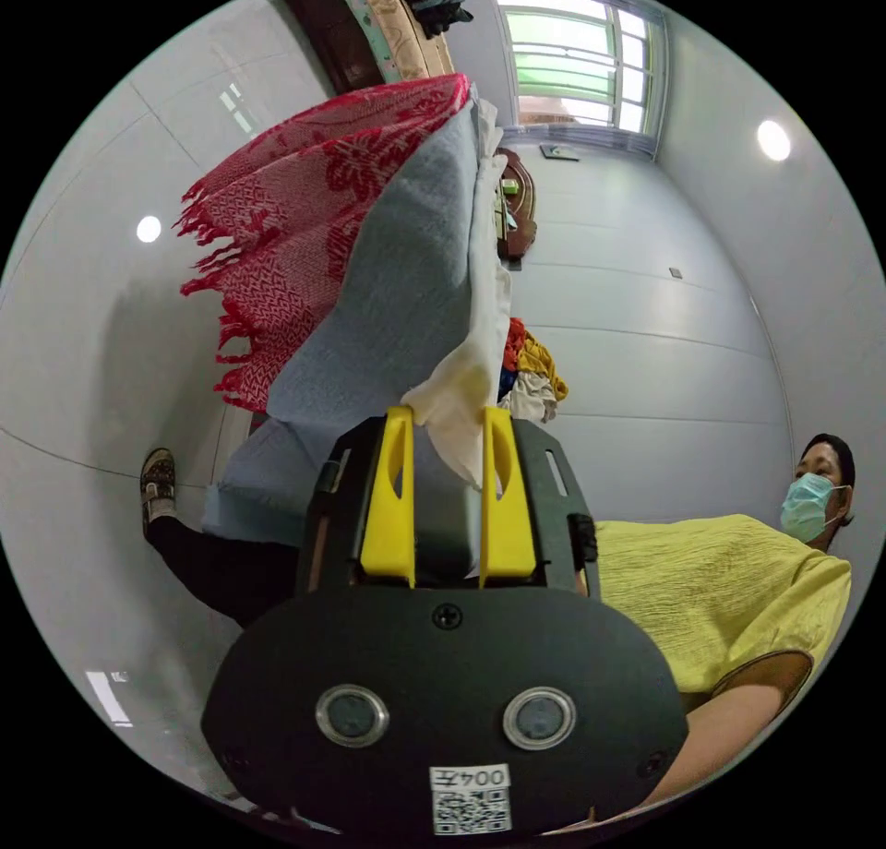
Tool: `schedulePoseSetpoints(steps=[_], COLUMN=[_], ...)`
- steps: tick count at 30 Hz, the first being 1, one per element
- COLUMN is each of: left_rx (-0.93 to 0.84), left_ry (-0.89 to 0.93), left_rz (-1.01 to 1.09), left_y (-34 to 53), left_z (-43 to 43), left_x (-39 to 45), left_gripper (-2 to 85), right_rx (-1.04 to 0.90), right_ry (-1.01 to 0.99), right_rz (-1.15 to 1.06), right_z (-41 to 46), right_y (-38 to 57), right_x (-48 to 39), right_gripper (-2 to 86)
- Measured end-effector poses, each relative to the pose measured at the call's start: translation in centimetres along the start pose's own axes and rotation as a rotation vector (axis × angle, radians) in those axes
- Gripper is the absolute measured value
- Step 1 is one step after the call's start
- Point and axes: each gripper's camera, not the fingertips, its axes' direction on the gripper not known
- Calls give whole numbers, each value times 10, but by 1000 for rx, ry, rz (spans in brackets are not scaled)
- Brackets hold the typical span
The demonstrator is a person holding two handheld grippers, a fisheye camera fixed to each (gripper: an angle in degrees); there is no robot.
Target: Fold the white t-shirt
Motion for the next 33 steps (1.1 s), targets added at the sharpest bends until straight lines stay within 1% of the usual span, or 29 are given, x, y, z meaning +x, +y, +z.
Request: schedulePoseSetpoints(steps=[2,4,6,8,11,15,19,25,26,29,33], left_rx=[47,67,67,44,24,-54,-126,-132,-129,-128,-153], left_ry=[12,13,-4,-84,-150,-288,-417,-530,-545,-579,-685], left_rz=[1,22,46,43,138,128,73,-1,-10,-12,-17], left_y=[8,10,9,5,-1,-5,4,15,15,16,19], left_z=[-6,-8,-8,-5,3,19,48,106,119,152,185], left_x=[3,11,22,44,91,134,145,134,132,137,152], left_gripper=[92,77,53,26,14,7,5,6,6,9,17], right_rx=[-5,0,-11,-22,-37,-55,-115,-237,-202,-225,-287], right_ry=[1,-29,-16,20,69,252,354,467,443,406,490], right_rz=[0,-16,-34,-66,-137,-237,-208,-168,-183,-167,-178], right_z=[5,11,15,19,23,34,70,148,148,157,166], right_y=[0,0,-4,-8,-14,-20,-32,-47,-49,-59,-69], right_x=[-4,-18,-33,-50,-82,-119,-101,-62,-62,-64,-72], right_gripper=[13,9,8,6,6,9,10,20,22,26,50])
